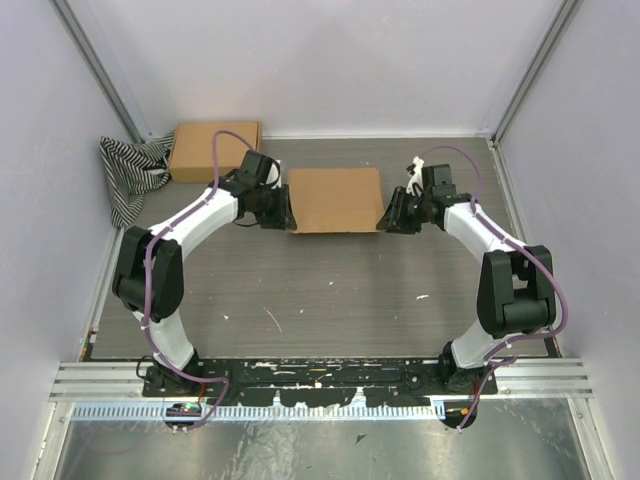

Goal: Fold the paper box

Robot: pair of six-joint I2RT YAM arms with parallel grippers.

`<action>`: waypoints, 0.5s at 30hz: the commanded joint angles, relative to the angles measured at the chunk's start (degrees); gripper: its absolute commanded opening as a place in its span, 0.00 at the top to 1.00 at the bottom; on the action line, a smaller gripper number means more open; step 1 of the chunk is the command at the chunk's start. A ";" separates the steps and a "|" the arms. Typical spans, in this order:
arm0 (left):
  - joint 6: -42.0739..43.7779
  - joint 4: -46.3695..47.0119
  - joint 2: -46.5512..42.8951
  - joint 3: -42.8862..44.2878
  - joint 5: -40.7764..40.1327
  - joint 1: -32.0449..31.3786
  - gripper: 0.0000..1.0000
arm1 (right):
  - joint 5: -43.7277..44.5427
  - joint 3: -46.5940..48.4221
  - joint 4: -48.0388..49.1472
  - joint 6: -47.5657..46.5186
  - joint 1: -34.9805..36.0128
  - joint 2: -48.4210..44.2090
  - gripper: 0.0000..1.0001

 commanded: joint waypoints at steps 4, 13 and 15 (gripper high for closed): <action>-1.07 -3.57 -0.04 1.85 7.44 0.39 0.58 | -13.29 2.59 -4.03 -1.45 -2.52 -0.52 0.64; 0.17 -5.79 0.22 1.73 9.99 0.91 0.57 | -13.21 0.42 -5.55 -3.23 -2.54 0.30 0.64; 0.98 -7.49 0.19 2.12 9.86 1.13 0.57 | -12.15 0.23 -6.19 -3.75 -2.52 0.21 0.64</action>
